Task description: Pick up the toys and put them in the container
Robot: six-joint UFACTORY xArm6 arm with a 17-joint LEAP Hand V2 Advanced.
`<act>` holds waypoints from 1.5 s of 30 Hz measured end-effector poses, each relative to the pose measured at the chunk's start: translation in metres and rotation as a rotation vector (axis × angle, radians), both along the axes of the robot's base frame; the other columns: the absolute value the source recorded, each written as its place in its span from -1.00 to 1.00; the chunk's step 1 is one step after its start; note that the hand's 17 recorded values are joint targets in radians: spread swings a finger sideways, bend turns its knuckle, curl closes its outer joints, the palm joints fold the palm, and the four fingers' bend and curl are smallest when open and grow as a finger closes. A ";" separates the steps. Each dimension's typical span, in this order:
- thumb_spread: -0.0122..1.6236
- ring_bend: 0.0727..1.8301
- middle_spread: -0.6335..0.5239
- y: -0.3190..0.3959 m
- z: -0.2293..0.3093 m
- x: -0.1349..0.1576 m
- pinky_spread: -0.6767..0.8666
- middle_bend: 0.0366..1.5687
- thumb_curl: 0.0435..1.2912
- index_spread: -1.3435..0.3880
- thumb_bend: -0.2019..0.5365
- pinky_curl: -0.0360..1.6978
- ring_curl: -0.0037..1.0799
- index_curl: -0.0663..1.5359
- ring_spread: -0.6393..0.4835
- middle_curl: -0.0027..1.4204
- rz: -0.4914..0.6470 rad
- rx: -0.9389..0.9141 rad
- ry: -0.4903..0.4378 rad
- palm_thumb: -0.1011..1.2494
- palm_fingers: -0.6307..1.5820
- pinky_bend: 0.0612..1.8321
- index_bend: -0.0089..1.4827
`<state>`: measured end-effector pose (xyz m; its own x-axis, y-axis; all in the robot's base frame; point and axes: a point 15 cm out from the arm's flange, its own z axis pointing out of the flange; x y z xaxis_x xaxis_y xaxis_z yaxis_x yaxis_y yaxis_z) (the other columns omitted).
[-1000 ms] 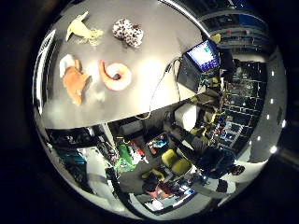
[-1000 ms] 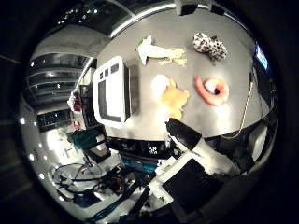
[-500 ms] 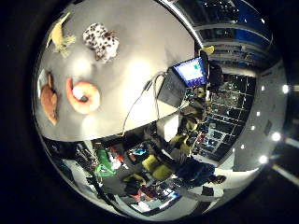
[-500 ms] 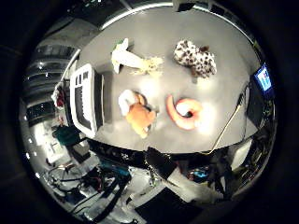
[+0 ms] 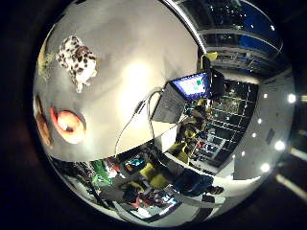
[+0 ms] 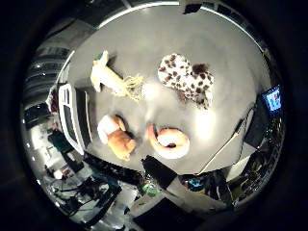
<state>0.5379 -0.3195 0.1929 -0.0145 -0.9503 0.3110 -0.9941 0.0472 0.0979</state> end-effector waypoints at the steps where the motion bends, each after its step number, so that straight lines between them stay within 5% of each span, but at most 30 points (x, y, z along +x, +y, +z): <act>1: 0.16 -0.87 0.22 -0.001 -0.008 0.003 0.42 -0.79 -0.61 0.14 -0.53 -0.59 -0.56 -0.56 0.50 -0.53 0.009 -0.009 0.004 -0.17 -0.39 -0.68 -0.76; 27: 0.12 -0.89 0.20 -0.004 -0.106 0.019 0.44 -0.82 -0.61 0.08 -0.54 -0.60 -0.66 -0.44 0.50 -0.60 0.006 -0.075 0.036 -0.23 -0.30 -0.75 -0.56; 36: 0.16 -0.93 0.03 -0.014 -0.118 0.010 0.43 -0.74 -0.56 0.00 -0.47 -0.65 -0.82 -0.26 0.44 -0.57 -0.001 -0.088 0.063 0.05 -0.15 -0.88 0.15; 38: 0.18 -0.80 -0.24 -0.021 -0.112 0.008 0.40 -0.46 -0.53 0.00 -0.36 -0.74 -0.79 -0.22 0.11 -0.48 -0.011 -0.092 0.055 0.30 0.12 -0.96 0.30; 40: 0.19 -0.55 -0.42 -0.026 -0.108 0.006 0.22 -0.17 -0.52 0.01 -0.37 -0.81 -0.69 -0.23 -0.24 -0.37 -0.011 -0.094 0.053 0.40 0.34 -0.95 0.20; 42: 0.20 -0.28 -0.51 -0.031 -0.101 0.005 -0.19 -0.08 -0.52 0.02 -0.42 -0.78 -0.50 -0.27 -0.46 -0.30 -0.015 -0.098 0.045 0.47 0.55 -0.71 -0.05; 45: 0.21 -0.18 -0.52 -0.040 -0.081 0.002 -0.43 -0.12 -0.52 0.01 -0.46 -0.71 -0.40 -0.28 -0.51 -0.29 -0.019 -0.107 0.035 0.50 0.63 -0.46 -0.18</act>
